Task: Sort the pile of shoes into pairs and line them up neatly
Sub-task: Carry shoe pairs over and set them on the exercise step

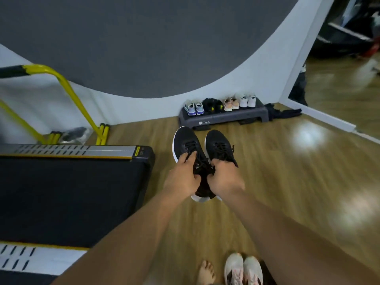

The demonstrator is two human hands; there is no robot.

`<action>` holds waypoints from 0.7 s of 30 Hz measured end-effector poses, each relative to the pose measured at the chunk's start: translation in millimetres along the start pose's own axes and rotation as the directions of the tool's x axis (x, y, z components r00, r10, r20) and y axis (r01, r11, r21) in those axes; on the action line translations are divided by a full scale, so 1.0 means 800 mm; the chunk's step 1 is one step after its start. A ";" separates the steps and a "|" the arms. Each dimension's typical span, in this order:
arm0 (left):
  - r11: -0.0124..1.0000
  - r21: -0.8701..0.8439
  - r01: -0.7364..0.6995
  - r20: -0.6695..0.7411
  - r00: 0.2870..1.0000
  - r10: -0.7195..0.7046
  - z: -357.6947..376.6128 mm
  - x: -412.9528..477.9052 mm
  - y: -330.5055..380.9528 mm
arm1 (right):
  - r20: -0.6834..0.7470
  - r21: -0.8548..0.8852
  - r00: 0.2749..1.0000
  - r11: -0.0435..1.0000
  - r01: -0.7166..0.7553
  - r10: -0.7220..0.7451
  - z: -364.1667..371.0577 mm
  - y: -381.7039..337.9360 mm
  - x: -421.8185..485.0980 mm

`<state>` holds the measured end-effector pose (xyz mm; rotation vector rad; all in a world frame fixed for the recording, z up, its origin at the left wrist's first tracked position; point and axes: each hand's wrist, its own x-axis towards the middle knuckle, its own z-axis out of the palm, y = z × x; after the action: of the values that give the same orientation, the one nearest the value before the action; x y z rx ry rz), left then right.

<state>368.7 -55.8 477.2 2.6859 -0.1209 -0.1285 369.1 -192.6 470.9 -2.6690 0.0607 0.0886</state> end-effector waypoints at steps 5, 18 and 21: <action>0.977 -0.136 0.166 -0.050 0.983 -0.174 -0.013 0.122 -0.005 | -0.002 -0.007 1.000 1.000 0.017 -0.017 -0.007 -0.004 0.129; 0.898 -0.188 0.398 0.229 0.907 -0.354 0.089 0.441 -0.039 | 0.153 0.013 0.982 0.993 -0.116 0.112 0.056 0.046 0.423; 0.892 -0.178 0.415 0.297 0.887 -0.353 0.113 0.523 -0.045 | 0.191 0.021 0.971 0.988 -0.150 0.144 0.066 0.066 0.499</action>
<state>776.1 -106.9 350.5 2.4069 0.3377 -0.5808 761.1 -226.6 371.2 -2.6044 0.1975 0.3840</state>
